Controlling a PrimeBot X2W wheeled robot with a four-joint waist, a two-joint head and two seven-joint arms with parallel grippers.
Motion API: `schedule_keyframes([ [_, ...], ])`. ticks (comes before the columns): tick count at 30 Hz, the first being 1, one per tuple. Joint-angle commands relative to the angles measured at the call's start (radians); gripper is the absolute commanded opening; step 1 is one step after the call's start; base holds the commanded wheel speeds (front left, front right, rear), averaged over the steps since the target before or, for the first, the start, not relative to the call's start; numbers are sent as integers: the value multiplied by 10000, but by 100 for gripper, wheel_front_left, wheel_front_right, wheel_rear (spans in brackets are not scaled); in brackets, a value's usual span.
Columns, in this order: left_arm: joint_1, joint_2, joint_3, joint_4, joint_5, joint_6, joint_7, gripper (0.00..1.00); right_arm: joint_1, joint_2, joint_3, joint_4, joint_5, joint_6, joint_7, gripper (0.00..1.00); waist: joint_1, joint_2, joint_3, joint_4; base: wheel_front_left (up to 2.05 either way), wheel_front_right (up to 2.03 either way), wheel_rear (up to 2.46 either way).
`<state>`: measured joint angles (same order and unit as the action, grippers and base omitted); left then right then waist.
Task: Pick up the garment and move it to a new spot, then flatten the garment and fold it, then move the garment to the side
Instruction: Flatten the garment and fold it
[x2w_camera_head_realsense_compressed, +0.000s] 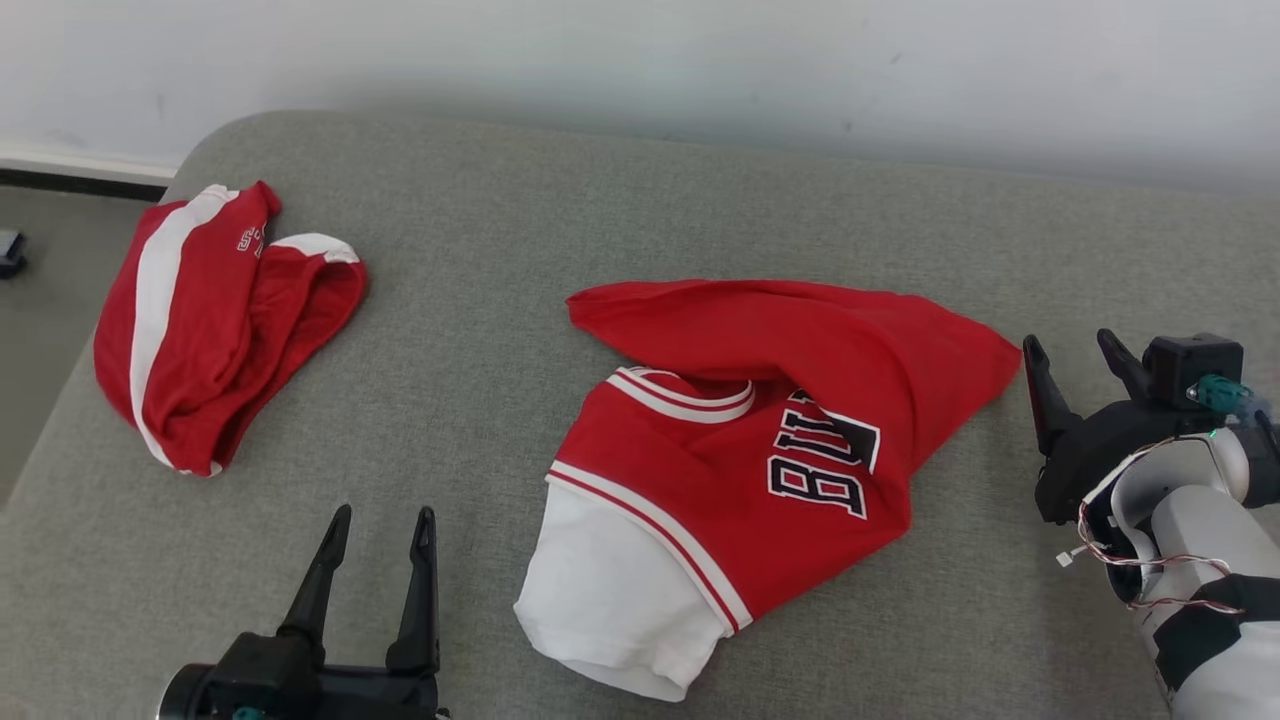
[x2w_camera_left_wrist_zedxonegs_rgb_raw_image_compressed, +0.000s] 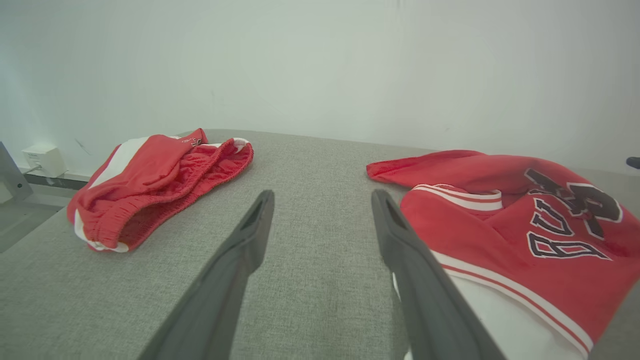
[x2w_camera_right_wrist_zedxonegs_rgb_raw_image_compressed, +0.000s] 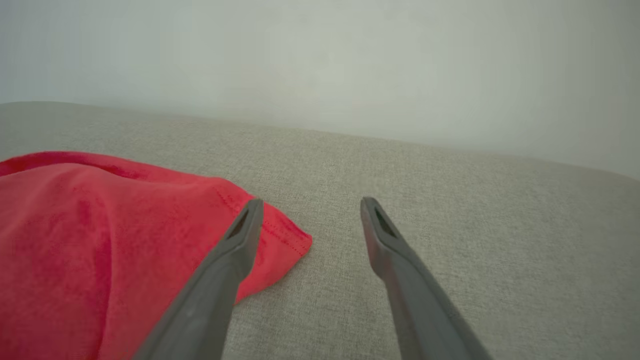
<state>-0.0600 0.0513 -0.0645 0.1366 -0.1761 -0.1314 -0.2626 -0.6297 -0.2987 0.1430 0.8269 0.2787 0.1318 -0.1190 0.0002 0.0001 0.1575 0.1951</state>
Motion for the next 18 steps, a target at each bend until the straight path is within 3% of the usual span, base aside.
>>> schedule_keyframes([
  [1,-163,-9,-68,25,-93,16,-34,100,-244,-18,56,401,-80,-23,65,100,-2,-1,407,446,0,0,0],
  [17,-472,-12,-272,167,-327,16,-34,100,-1610,170,310,3762,-126,-23,37,100,-2,-1,715,904,0,0,0],
  [18,-487,-10,-279,174,-332,16,-34,100,-1633,232,311,3838,-89,-23,2,68,-2,-1,726,913,0,0,0],
])
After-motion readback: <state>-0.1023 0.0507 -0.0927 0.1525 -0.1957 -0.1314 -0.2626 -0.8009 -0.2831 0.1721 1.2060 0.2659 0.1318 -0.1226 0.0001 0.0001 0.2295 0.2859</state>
